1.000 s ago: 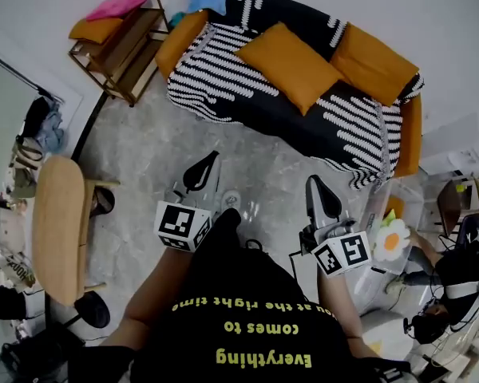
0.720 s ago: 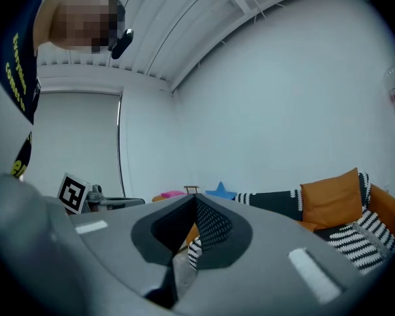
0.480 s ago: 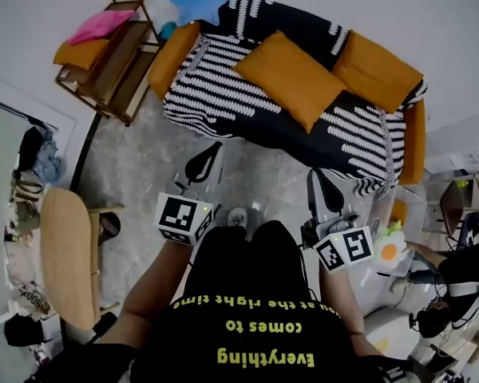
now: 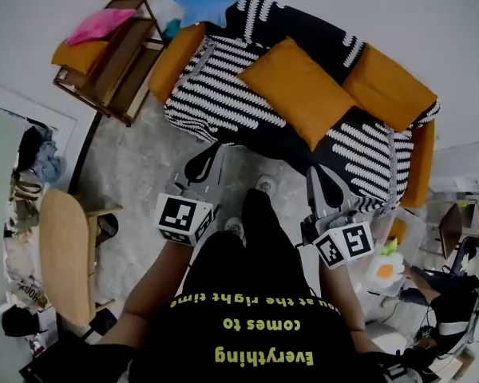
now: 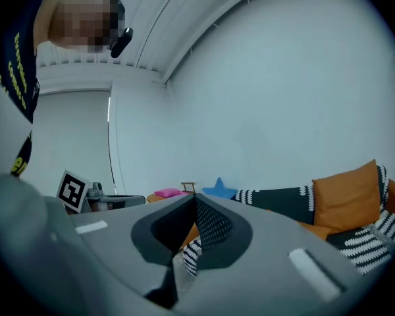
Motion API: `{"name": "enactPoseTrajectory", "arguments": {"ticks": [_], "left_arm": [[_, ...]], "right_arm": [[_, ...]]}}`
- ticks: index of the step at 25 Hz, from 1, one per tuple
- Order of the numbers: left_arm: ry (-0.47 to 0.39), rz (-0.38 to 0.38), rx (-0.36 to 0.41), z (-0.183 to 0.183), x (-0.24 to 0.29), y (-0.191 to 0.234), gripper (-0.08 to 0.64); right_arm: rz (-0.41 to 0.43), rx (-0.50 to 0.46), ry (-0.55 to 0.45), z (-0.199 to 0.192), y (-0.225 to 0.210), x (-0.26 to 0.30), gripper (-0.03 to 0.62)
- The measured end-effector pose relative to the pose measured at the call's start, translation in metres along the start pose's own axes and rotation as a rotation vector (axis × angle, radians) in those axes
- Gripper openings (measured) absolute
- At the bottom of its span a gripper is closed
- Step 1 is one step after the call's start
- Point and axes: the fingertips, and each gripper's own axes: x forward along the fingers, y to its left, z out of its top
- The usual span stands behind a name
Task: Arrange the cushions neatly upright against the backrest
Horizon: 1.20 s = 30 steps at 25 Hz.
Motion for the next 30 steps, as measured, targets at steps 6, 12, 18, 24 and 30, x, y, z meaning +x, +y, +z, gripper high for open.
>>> {"name": "enactPoseTrajectory", "arguments": {"ticks": [6, 12, 18, 24, 30], "left_arm": [[-0.02, 0.067, 0.001, 0.03, 0.077, 0.027, 0.0], [-0.043, 0.108, 0.009, 0.057, 0.147, 0.041, 0.0], [-0.023, 0.116, -0.011, 0.062, 0.189, 0.049, 0.0], [-0.008, 0.083, -0.014, 0.061, 0.239, 0.071, 0.0], [-0.017, 0.007, 0.007, 0.077, 0.307, 0.101, 0.0]], "right_arm": [[0.063, -0.014, -0.009, 0.04, -0.063, 0.066, 0.011], [0.087, -0.039, -0.029, 0.08, -0.131, 0.114, 0.011], [0.081, -0.008, -0.01, 0.083, -0.165, 0.143, 0.011], [0.046, 0.018, -0.001, 0.079, -0.194, 0.177, 0.011], [-0.044, 0.029, -0.027, 0.097, -0.233, 0.223, 0.011]]}}
